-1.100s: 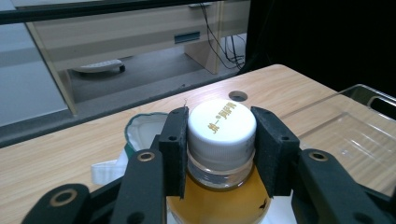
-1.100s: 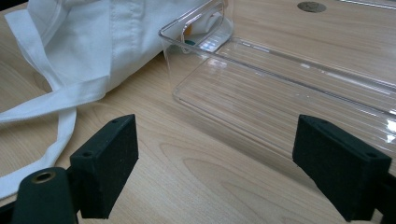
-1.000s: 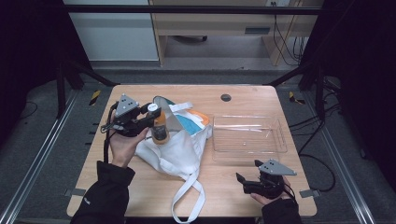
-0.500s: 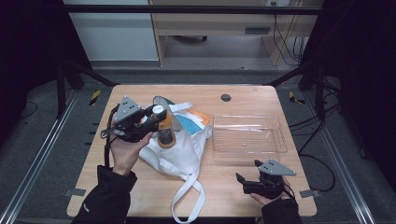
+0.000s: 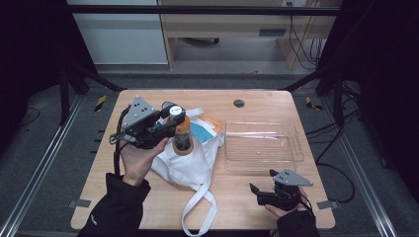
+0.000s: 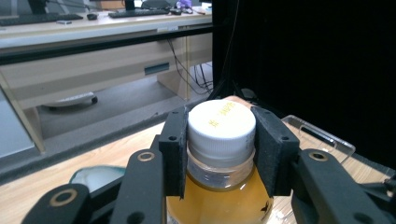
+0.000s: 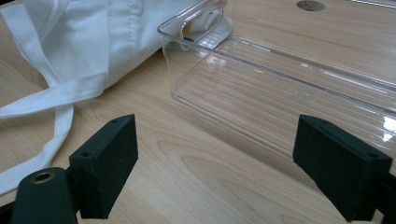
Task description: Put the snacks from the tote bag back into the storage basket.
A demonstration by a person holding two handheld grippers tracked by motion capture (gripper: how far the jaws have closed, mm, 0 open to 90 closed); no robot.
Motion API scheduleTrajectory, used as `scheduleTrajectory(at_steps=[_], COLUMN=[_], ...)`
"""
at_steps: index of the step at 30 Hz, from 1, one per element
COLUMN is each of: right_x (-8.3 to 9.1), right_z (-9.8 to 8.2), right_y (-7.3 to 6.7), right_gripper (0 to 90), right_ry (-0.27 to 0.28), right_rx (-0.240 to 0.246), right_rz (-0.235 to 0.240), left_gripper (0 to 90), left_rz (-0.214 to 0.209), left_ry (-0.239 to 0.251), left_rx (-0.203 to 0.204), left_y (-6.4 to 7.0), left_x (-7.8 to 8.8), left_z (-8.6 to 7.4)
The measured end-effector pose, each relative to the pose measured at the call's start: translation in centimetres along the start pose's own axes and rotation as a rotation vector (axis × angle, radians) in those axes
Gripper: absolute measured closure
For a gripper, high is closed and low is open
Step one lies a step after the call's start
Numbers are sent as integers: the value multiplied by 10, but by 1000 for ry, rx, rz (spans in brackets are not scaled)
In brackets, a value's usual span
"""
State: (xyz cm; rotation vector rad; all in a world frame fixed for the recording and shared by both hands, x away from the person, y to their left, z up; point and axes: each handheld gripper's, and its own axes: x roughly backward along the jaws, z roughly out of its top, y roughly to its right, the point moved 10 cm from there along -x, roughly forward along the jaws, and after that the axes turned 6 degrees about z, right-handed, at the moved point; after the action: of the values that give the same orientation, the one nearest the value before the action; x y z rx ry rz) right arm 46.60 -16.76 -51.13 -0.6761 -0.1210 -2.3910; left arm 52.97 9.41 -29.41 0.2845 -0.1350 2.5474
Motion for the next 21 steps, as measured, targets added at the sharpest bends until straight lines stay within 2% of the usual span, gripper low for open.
scheduleTrajectory(at_steps=[12, 16, 21], right_x=[0, 0, 0], right_z=[0, 0, 0], right_y=[0, 0, 0], right_gripper=[142, 141, 141], right_ry=[1, 2, 2], right_rx=[0, -2, -4], right_rz=[-1, 2, 3], left_gripper=[588, 588, 587], left_rz=[-32, -33, -50], left_ry=[13, 10, 1], left_rx=[-12, -27, -24], left_y=[27, 34, 44], left_x=[-15, -22, -33], left_z=[18, 18, 16])
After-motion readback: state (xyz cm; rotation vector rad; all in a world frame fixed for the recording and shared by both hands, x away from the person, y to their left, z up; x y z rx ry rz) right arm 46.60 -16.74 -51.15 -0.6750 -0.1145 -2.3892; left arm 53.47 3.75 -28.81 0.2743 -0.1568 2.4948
